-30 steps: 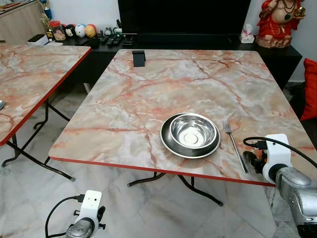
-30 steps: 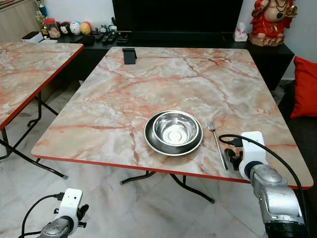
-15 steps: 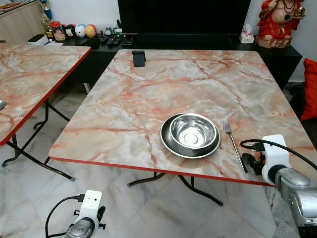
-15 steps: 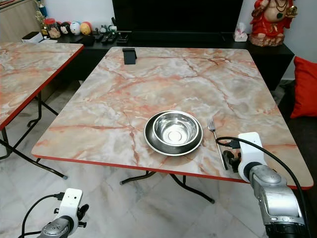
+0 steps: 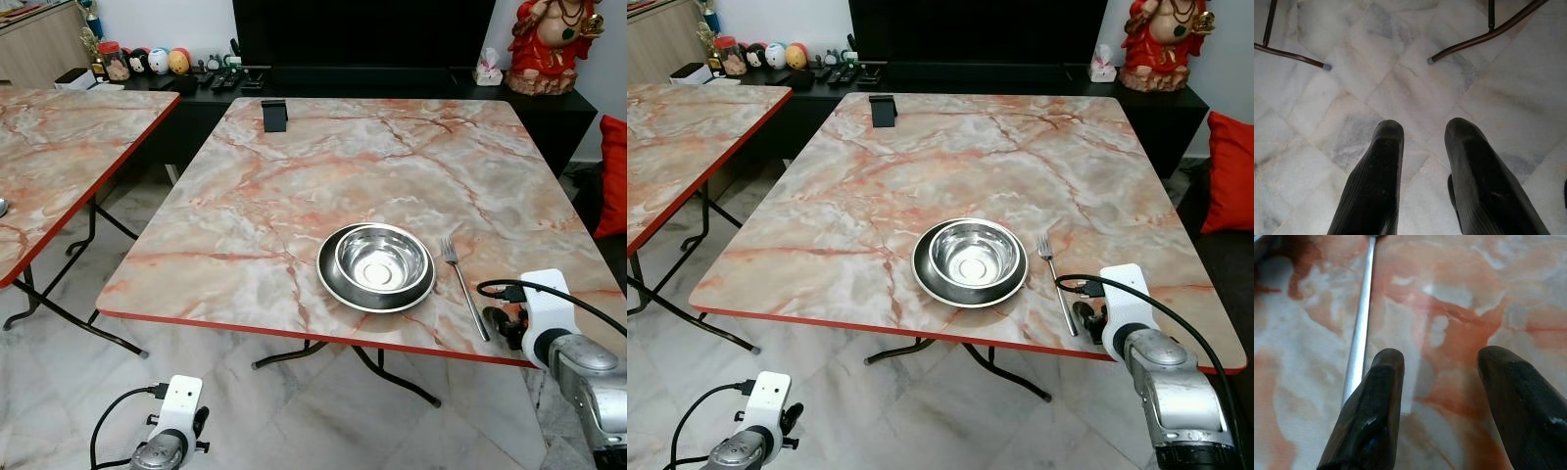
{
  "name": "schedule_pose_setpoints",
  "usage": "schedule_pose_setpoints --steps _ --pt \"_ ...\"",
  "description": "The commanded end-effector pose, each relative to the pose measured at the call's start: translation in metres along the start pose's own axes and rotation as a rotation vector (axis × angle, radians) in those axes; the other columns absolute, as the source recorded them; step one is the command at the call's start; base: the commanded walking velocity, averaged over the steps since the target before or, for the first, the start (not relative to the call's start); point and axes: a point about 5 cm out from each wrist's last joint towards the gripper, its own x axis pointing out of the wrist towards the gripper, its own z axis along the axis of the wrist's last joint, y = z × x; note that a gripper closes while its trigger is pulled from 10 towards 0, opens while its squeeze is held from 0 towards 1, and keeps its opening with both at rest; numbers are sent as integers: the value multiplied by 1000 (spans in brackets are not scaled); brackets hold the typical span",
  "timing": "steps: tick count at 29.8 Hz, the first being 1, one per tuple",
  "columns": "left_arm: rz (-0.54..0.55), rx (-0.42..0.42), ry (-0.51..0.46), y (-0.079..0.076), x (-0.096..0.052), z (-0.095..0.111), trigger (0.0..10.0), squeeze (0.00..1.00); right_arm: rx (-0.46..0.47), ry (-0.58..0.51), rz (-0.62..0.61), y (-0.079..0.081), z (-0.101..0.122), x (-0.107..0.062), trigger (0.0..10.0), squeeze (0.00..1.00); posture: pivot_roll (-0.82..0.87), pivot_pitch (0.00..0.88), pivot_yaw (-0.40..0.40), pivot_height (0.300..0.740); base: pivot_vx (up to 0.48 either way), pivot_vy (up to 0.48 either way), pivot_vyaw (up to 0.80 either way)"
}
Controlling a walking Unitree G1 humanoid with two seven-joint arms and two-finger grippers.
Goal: Setting the table
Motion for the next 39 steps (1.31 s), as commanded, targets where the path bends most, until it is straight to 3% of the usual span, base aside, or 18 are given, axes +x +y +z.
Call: schedule_pose_setpoints --steps 1,39 --pt "-9 27 -2 0 1 3 10000 0 -27 -10 6 1 5 -3 10000 0 -37 0 41 740 0 0 0" --pt "-11 30 1 -2 1 2 10000 0 -7 0 68 12 1 -4 10000 0 -37 0 42 740 0 0 0"
